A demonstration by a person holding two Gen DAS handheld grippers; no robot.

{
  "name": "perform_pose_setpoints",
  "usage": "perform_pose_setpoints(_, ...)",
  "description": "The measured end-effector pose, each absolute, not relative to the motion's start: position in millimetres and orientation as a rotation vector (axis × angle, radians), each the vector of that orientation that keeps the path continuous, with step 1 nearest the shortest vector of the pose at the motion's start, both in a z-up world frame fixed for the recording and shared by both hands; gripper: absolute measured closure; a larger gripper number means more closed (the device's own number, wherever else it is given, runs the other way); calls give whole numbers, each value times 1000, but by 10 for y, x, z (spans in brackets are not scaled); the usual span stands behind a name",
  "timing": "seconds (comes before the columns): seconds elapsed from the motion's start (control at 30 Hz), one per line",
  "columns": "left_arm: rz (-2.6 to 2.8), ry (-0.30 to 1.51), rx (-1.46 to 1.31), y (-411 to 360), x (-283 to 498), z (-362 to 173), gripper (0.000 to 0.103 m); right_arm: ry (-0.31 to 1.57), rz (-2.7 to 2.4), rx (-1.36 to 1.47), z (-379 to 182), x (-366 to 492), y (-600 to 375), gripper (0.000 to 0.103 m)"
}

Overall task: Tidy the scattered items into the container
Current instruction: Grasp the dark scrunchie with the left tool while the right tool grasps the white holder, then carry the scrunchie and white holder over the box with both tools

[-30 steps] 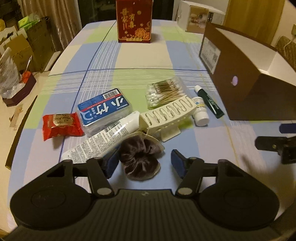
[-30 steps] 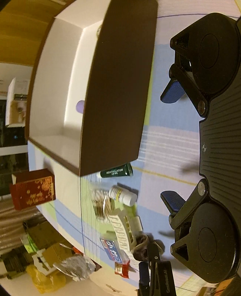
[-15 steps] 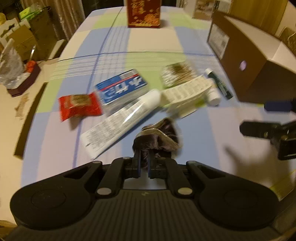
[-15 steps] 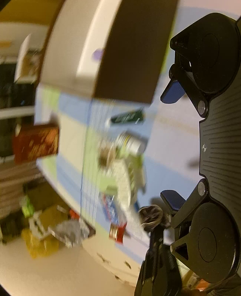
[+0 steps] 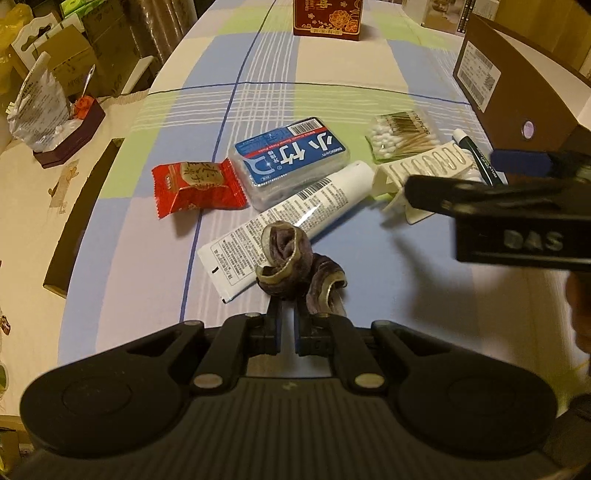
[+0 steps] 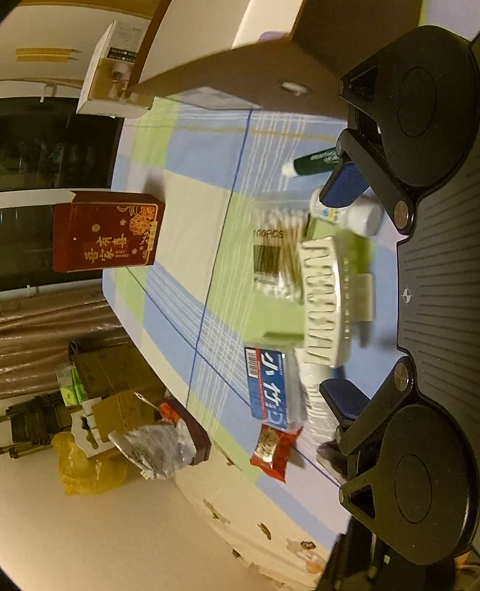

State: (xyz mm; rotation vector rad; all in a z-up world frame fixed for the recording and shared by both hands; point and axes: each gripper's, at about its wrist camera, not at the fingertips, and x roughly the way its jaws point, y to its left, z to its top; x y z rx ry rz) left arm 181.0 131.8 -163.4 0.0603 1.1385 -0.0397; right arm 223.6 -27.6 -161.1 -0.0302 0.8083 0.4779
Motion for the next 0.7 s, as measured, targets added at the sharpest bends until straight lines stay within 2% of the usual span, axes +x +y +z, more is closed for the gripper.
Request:
perform_pose_setpoints(0.07, -38, 1135, 54, 1321, 1814, -1637, 99, 806, 474, -35, -1628, 2283, -235, 0)
perform_pose_setpoints(0.1, -38, 1134, 51, 1320, 1816, -1639, 98, 804, 476, -42, -1644, 2304, -208, 4)
perform_pose_setpoints(0.13, -37, 1133, 49, 1319, 1820, -1643, 98, 808, 477, -56, -1659, 2312, -190, 14)
perform_pose_setpoints(0.2, -34, 1129, 44, 1310, 1832, -1646, 96, 818, 482, -94, -1701, 2338, -138, 17)
perform_pose_setpoints(0.3, -28, 1107, 38, 1293, 1844, -1636, 77, 808, 491, -143, -1714, 2311, -121, 17)
perform_pose_setpoints(0.33, -35, 1096, 37, 1278, 1845, -1624, 77, 807, 495, -152, -1716, 2289, -130, 17)
perform_pose_setpoints(0.43, -70, 1076, 36, 1225, 1856, -1594, 82, 813, 515, -182, -1709, 2222, -169, 17)
perform_pose_setpoints(0.47, -82, 1078, 40, 1206, 1863, -1590, 96, 820, 516, -186, -1705, 2205, -193, 17)
perform_pose_setpoints(0.5, -91, 1083, 44, 1189, 1868, -1590, 103, 830, 518, -186, -1702, 2186, -218, 17)
perform_pose_setpoints(0.67, -114, 1070, 65, 1122, 1861, -1564, 103, 859, 512, -206, -1667, 2046, -369, 17)
perform_pose_setpoints(0.7, -116, 1072, 59, 1116, 1862, -1567, 100, 868, 509, -201, -1659, 2024, -396, 17)
